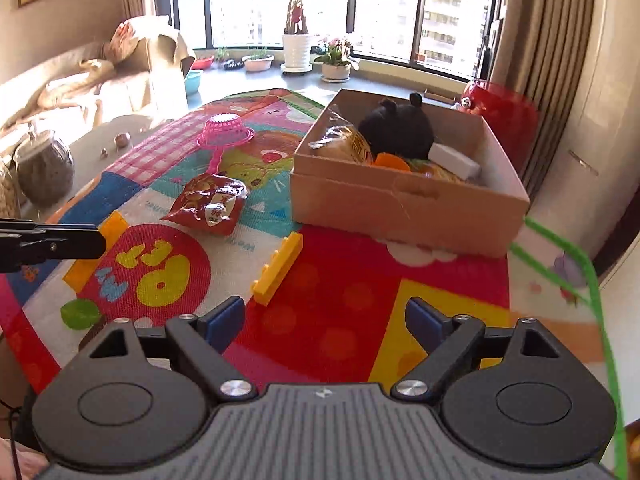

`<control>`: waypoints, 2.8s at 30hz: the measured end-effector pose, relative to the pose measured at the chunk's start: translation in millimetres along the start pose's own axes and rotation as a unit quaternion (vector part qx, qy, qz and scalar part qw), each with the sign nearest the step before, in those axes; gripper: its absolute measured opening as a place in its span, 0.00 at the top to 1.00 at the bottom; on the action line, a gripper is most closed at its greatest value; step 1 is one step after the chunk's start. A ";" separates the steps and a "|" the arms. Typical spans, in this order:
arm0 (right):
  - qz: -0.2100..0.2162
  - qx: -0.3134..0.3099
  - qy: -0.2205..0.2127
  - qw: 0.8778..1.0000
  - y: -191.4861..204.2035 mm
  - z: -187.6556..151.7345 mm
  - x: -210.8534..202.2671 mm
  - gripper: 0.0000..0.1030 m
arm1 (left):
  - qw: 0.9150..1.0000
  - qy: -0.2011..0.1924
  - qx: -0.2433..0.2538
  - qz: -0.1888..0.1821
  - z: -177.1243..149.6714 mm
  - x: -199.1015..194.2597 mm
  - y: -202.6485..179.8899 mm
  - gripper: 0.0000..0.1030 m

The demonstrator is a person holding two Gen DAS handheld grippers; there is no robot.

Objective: Organize objects
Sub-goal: 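Grasp the long yellow brick on the mat with the right tool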

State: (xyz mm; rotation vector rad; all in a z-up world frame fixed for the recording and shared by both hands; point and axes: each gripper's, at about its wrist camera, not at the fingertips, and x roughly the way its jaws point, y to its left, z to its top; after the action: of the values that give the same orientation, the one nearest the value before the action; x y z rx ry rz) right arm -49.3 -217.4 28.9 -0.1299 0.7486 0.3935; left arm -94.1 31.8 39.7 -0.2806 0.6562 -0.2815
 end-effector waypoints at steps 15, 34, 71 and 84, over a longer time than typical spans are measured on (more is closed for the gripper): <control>-0.041 -0.014 -0.006 0.999 6.8 12.1 40.3 0.69 | 0.996 0.022 0.074 0.033 -7.8 18.7 -32.8 0.86; -0.007 -0.009 -0.016 1.000 4.6 17.9 47.8 0.17 | 0.996 0.018 0.076 0.039 -6.8 32.6 -31.0 0.86; -0.076 0.002 -0.052 0.996 20.8 5.7 16.1 0.43 | 0.998 0.014 0.056 0.001 -9.5 22.2 -18.4 0.86; -0.076 0.048 -0.095 0.991 -8.9 -48.6 -39.6 0.43 | 0.994 0.031 0.097 -0.037 14.2 36.3 -68.8 0.86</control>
State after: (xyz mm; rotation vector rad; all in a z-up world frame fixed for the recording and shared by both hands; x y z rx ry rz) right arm -103.0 -249.8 20.4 -0.0575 0.5647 0.2210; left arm -69.2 -41.9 53.8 -0.1107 0.6749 -0.4234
